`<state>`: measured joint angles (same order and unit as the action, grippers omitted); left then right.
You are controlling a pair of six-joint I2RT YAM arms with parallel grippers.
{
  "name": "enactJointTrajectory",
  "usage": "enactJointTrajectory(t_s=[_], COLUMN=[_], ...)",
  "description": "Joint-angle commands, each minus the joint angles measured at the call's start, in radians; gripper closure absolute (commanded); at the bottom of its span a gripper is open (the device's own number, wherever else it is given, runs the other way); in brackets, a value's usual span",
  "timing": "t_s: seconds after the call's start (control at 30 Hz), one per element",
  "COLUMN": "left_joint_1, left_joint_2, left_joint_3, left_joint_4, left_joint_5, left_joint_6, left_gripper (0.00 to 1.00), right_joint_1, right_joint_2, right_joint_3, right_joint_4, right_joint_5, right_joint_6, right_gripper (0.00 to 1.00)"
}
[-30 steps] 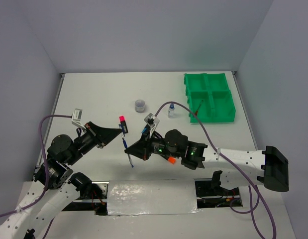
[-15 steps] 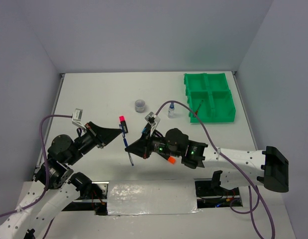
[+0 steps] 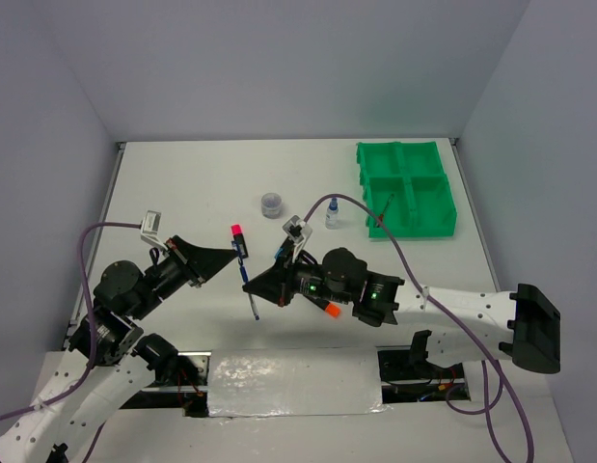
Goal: Sort the stationery into containers
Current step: Close the pen cap on the pen.
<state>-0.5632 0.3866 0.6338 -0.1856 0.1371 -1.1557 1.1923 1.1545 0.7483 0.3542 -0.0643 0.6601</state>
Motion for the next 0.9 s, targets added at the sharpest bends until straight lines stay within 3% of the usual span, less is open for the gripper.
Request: enactJointTrajectory(t_s=[0.0, 0.57, 0.87], left_joint_1=[-0.001, -0.001, -0.001], left_joint_2=[0.0, -0.028, -0.038], left_joint_3=[-0.005, -0.023, -0.089], left_joint_4=[0.064, 0.106, 0.141], left_joint_5=[0.025, 0.071, 0.145], left_joint_6=[0.011, 0.12, 0.195], left_gripper=[1.0, 1.0, 1.0], right_joint_1=[-0.007, -0.028, -0.051], right_joint_2=[-0.027, -0.013, -0.035], right_joint_3=[0.054, 0.109, 0.174], right_joint_4=[0.066, 0.02, -0.06], right_joint_5=[0.004, 0.043, 0.049], right_joint_6=[0.004, 0.024, -0.048], right_gripper=[1.0, 1.0, 1.0])
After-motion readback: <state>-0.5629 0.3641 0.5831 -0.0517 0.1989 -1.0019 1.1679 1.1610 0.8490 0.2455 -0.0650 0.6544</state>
